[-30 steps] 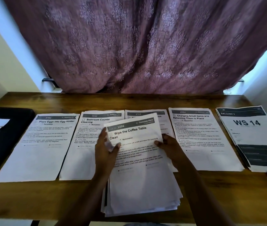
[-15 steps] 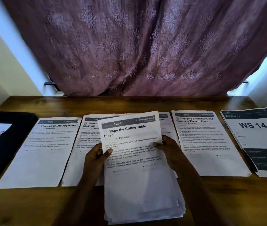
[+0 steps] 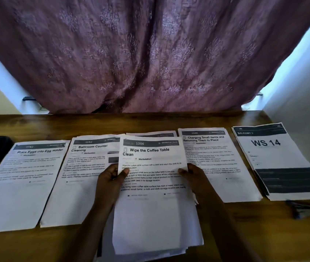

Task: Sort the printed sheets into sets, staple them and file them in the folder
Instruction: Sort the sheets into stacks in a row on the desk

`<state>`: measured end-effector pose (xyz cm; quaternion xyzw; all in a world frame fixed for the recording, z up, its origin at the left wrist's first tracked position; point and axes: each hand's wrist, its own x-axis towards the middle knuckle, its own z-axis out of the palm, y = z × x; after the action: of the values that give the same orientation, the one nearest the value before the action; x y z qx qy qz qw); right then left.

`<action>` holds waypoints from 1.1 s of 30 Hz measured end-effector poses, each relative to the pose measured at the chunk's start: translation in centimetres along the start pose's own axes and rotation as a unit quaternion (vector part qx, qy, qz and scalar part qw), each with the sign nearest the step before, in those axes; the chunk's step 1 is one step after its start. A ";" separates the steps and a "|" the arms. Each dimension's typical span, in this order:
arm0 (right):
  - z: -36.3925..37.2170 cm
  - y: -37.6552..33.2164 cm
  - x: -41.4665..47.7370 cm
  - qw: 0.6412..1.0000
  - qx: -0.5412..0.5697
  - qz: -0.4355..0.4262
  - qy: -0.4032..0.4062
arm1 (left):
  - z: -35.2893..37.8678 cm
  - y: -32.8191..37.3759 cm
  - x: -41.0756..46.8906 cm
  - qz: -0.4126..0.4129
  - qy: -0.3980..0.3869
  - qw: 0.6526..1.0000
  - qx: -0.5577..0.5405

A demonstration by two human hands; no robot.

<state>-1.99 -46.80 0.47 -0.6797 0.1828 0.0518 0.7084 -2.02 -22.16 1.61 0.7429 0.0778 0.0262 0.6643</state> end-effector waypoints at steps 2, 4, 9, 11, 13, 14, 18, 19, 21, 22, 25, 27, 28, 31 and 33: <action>-1.5 -0.3 0.0 1.000 0.006 0.006 -0.002 | 1.4 0.0 -0.1 -0.007 -0.005 1.000 -0.009; -2.8 -0.2 0.3 1.000 -0.012 0.017 0.006 | 2.6 -0.1 -0.2 -0.015 -0.014 1.000 -0.015; -4.8 0.3 0.9 0.998 -0.049 0.030 -0.008 | 4.6 -0.3 -0.3 -0.020 0.000 1.000 0.004; -5.2 0.3 1.2 0.998 -0.051 0.023 -0.008 | 5.3 -0.1 -0.6 -0.021 0.007 1.000 0.010; -5.7 0.2 1.6 0.999 -0.046 0.005 -0.005 | 5.8 0.1 -0.8 -0.022 0.012 0.999 0.021; -5.9 0.1 1.7 0.999 -0.052 -0.005 -0.004 | 5.8 0.0 -0.7 -0.025 0.015 0.999 0.027; -6.9 -0.3 2.3 0.996 -0.080 -0.043 -0.008 | 5.9 -0.3 -0.3 -0.043 0.027 0.997 0.060; -7.2 -0.3 2.5 0.996 -0.083 -0.045 -0.009 | 6.2 -0.1 -0.3 -0.043 0.025 0.997 0.065; -7.9 -0.4 2.8 0.995 -0.092 -0.041 -0.006 | 6.5 0.6 -0.1 -0.027 0.022 0.996 0.086; -8.2 -0.5 2.9 0.995 -0.093 -0.034 -0.004 | 6.3 0.9 0.0 -0.008 0.044 0.993 0.112; -9.0 -0.8 3.3 0.999 -0.050 -0.005 0.000 | 2.5 0.6 1.7 0.013 0.155 0.956 0.249; -9.0 -1.2 3.3 1.000 -0.027 0.008 0.002 | -0.8 -0.1 3.2 -0.037 0.151 0.927 0.341; -8.9 -1.2 3.3 1.000 -0.020 0.012 0.000 | -2.0 -0.4 4.0 -0.064 0.123 0.911 0.388; -8.1 -0.8 3.3 1.000 -0.017 0.021 -0.008 | -3.0 0.0 5.9 -0.082 0.015 0.862 0.499; -7.2 -0.8 3.3 1.000 -0.020 0.012 -0.010 | -2.7 0.9 7.1 -0.017 -0.067 0.825 0.561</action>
<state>-0.07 -54.51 0.06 -0.6908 0.1829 0.0710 0.6959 4.64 -18.54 2.32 0.9860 0.0474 -0.0831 0.1368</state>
